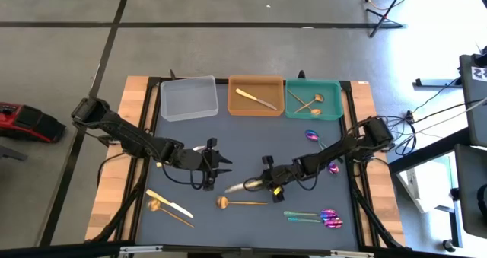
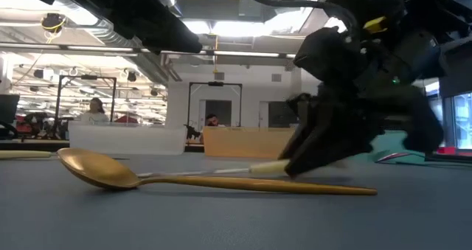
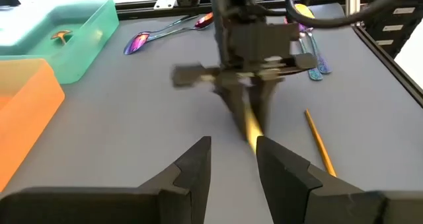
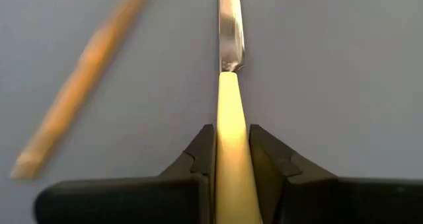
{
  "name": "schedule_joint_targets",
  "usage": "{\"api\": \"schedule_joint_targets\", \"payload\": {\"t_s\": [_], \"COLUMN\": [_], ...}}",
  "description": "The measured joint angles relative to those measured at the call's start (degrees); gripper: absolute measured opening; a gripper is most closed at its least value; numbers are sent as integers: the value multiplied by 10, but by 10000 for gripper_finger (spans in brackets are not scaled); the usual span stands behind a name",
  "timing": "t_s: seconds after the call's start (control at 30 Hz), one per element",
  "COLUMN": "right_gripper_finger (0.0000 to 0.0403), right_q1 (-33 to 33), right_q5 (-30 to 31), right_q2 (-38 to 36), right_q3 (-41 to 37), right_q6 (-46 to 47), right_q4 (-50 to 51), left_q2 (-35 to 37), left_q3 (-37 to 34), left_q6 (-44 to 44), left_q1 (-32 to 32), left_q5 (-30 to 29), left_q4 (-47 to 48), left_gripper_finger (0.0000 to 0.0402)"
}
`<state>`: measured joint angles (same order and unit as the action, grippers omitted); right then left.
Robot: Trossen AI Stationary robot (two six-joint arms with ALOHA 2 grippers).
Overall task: Sort silverware by color (type)
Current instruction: Put the yellow table knife into the orange bin
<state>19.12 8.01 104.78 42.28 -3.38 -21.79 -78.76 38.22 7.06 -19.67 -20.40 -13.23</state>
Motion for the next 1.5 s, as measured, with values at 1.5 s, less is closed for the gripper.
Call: {"api": "schedule_joint_targets", "payload": {"t_s": [1.5], "right_gripper_finger": [55], "right_q1": [-518], "right_q5": [-126], "right_q2": [-69], "right_q3": [2], "right_q6": [-121], "right_q4": [-52], "left_q2": [-27], "left_q3": [0], "left_q6": [-62], "left_q1": [14], "left_q5": [13], "left_q4": [0], "left_gripper_finger": [116]}}
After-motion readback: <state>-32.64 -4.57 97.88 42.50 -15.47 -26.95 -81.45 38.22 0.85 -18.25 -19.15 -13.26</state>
